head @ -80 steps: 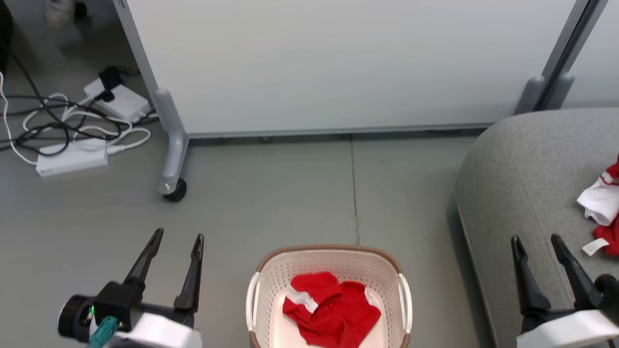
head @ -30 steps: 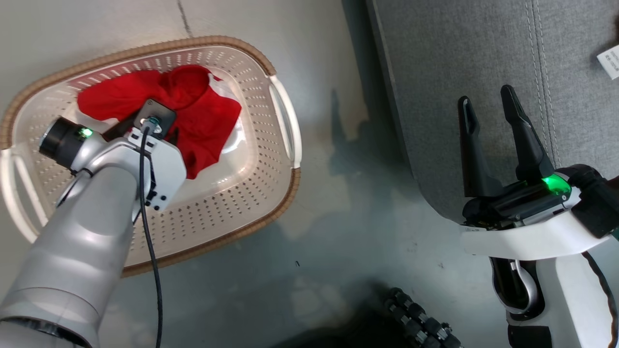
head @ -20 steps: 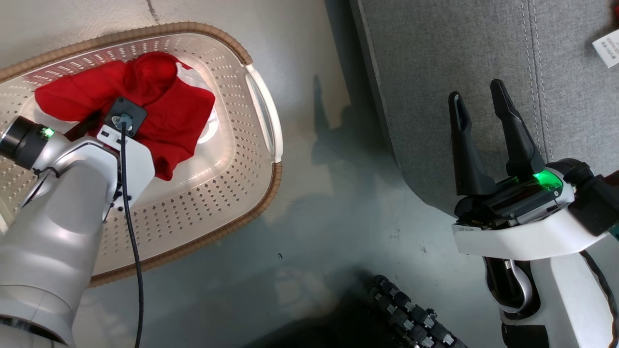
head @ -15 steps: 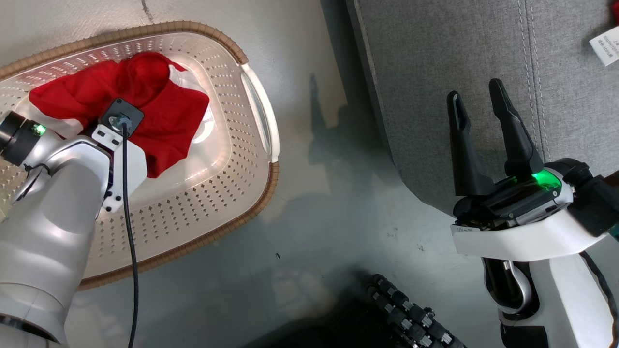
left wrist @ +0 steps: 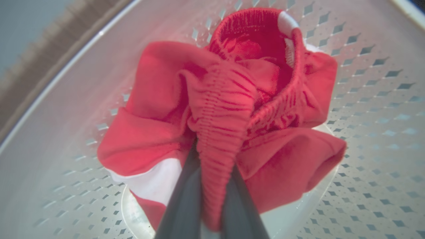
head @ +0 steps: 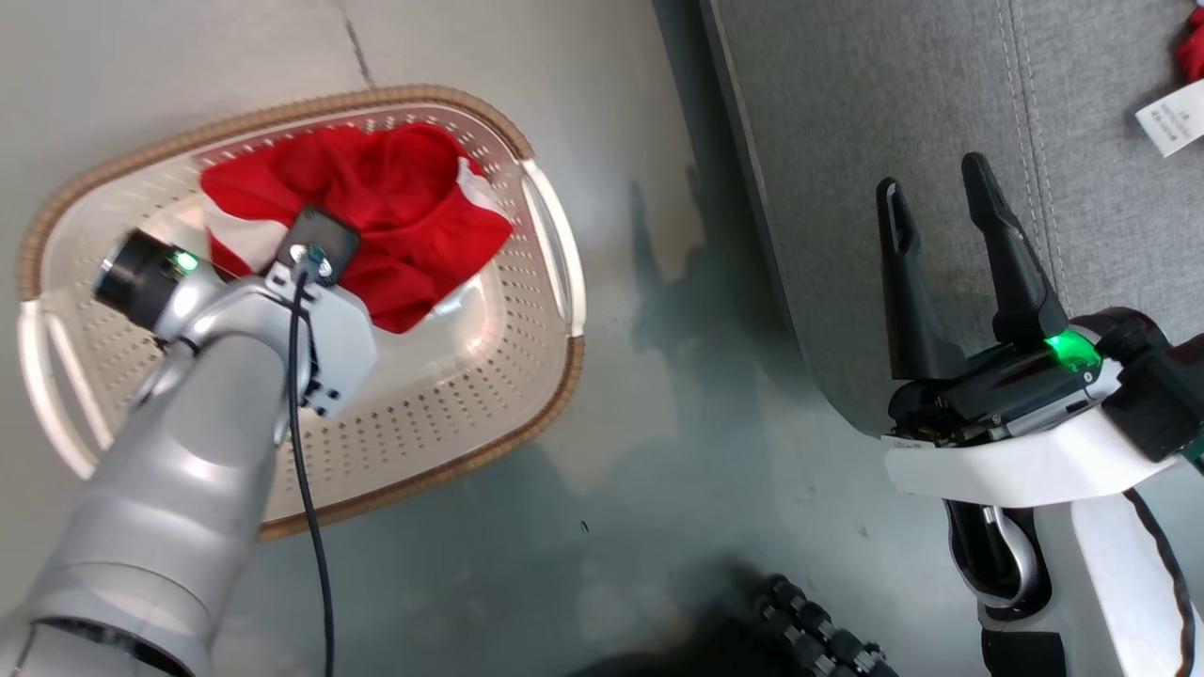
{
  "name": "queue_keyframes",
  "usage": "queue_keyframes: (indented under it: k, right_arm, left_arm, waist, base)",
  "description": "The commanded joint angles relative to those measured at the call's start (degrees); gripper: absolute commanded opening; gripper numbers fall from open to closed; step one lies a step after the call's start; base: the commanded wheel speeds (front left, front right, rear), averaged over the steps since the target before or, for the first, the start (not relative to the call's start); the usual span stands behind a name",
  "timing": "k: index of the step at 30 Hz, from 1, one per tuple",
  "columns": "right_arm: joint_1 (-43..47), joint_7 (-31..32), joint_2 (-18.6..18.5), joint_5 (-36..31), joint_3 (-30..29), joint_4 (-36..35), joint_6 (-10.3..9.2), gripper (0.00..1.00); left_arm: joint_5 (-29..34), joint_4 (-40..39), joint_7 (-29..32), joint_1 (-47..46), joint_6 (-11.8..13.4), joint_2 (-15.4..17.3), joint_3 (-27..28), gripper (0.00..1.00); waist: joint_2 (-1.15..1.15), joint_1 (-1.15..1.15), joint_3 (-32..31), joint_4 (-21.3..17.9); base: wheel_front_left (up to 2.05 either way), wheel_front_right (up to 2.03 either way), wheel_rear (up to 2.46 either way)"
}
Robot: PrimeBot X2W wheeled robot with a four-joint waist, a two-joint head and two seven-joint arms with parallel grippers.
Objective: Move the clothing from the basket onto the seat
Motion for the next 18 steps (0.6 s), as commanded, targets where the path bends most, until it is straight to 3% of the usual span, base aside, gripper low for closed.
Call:
queue_keyframes:
  k: [1, 10, 18]
  right_arm:
    - [0.7, -0.4, -0.2, -0.9, -0.5, 0.4, 0.01, 1.00]
    - [3.4, 1.2, -0.2, -4.7, -2.5, 1.6, 0.01, 1.00]
    - [6.8, 4.8, -0.2, -6.2, -4.3, 0.4, 0.01, 1.00]
  left_arm:
    - [-1.1, -0.4, -2.0, 1.2, -0.5, -0.7, 0.6, 0.00]
    - [-6.1, -8.1, -6.9, 7.7, -2.6, -5.0, 2.9, 0.00]
    - [-9.1, -25.2, -7.0, 17.5, -2.7, -4.7, 6.1, 0.00]
  waist:
    - [0.00, 0.00, -3.2, 2.3]
    - [0.00, 0.00, -12.5, 8.0]
    - [0.00, 0.00, -20.4, 11.8]
  base:
    - [0.00, 0.00, 0.00]
    - [0.00, 0.00, 0.00]
    - [0.00, 0.00, 0.00]
